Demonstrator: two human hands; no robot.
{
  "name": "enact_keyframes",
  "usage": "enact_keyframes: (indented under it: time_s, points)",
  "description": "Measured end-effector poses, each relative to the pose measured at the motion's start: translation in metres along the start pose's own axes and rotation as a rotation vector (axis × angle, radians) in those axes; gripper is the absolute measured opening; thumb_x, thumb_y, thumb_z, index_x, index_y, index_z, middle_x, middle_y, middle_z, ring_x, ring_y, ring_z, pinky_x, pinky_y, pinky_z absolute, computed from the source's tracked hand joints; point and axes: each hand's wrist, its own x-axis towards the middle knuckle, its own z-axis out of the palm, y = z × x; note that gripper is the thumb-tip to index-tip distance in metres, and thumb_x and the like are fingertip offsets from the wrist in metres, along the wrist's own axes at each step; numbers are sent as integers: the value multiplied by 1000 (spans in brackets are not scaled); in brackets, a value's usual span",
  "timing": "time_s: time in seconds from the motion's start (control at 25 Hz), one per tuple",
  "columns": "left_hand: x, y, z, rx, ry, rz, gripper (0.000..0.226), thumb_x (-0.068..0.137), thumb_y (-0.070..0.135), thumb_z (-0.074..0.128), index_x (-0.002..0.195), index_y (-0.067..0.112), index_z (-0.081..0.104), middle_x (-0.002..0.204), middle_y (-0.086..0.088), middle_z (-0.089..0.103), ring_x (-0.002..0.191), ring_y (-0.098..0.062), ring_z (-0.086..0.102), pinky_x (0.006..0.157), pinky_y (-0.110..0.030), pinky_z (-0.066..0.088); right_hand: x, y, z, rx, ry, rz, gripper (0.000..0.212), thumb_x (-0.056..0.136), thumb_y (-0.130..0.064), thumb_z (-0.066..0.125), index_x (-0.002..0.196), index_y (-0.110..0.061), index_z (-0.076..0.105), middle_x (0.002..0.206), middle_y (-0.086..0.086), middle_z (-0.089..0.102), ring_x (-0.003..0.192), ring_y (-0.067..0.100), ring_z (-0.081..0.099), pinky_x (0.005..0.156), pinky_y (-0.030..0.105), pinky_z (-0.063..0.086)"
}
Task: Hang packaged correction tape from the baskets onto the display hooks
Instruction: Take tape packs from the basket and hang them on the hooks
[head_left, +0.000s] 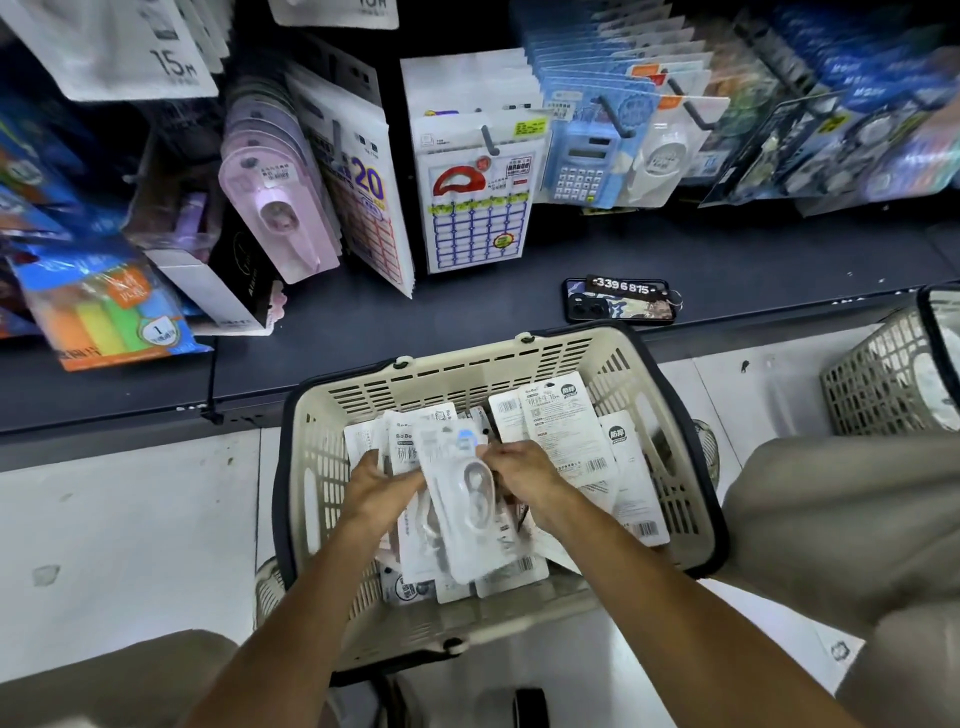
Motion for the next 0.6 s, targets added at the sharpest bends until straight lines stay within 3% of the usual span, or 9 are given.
enact_keyframes:
  time_s: [0.08, 0.16, 0.28, 0.36, 0.44, 0.52, 0.6]
  points:
    - [-2, 0, -2, -62, -71, -37, 31, 80, 30, 85, 97, 31, 59, 94, 16, 65, 88, -9, 62, 83, -26, 42, -3, 11, 2, 54, 47, 43, 35, 101, -25, 60, 68, -14, 62, 48, -5, 55, 37, 6, 45, 41, 17, 38]
    - [0, -2, -1, -38, -149, -62, 38, 80, 36, 82, 111, 31, 61, 112, 11, 69, 102, -14, 63, 89, -30, 43, -4, 17, 1, -68, 87, -9, 30, 103, -26, 56, 78, -12, 64, 63, 0, 63, 49, 7, 55, 51, 22, 45]
    - [0, -3, 2, -89, -208, -171, 64, 88, 57, 67, 140, 23, 56, 144, -6, 58, 131, -31, 54, 113, -47, 37, -4, 18, -2, -267, 164, -98, 23, 104, -25, 53, 88, -11, 62, 89, 9, 67, 79, 21, 63, 75, 36, 53]
    - [-6, -1, 4, -42, -271, -169, 76, 76, 78, 64, 132, 27, 63, 144, -6, 57, 136, -33, 50, 118, -53, 32, -6, 21, 3, -226, 132, -58, 23, 104, -24, 52, 87, -12, 61, 84, 7, 68, 73, 21, 65, 75, 41, 59]
    - [-9, -4, 7, 42, -294, -128, 87, 55, 74, 84, 121, 20, 67, 132, -10, 68, 122, -32, 63, 111, -51, 44, -12, 24, 16, -114, 19, 39, 21, 105, -25, 51, 90, -15, 63, 69, 2, 68, 57, 13, 65, 64, 36, 63]
    - [-5, -8, 7, 29, -229, -104, 82, 54, 47, 96, 123, 22, 59, 121, -5, 71, 105, -22, 69, 89, -42, 57, -15, 23, 17, -37, -72, 87, 19, 104, -25, 54, 92, -15, 65, 58, -1, 65, 51, 10, 62, 57, 32, 61]
    - [-2, -6, 5, 18, -189, -85, 70, 58, 35, 97, 112, 28, 55, 112, 4, 71, 93, -12, 67, 71, -30, 53, -18, 18, 10, 71, -124, 119, 17, 101, -25, 60, 94, -11, 67, 60, 1, 66, 55, 14, 64, 61, 35, 62]
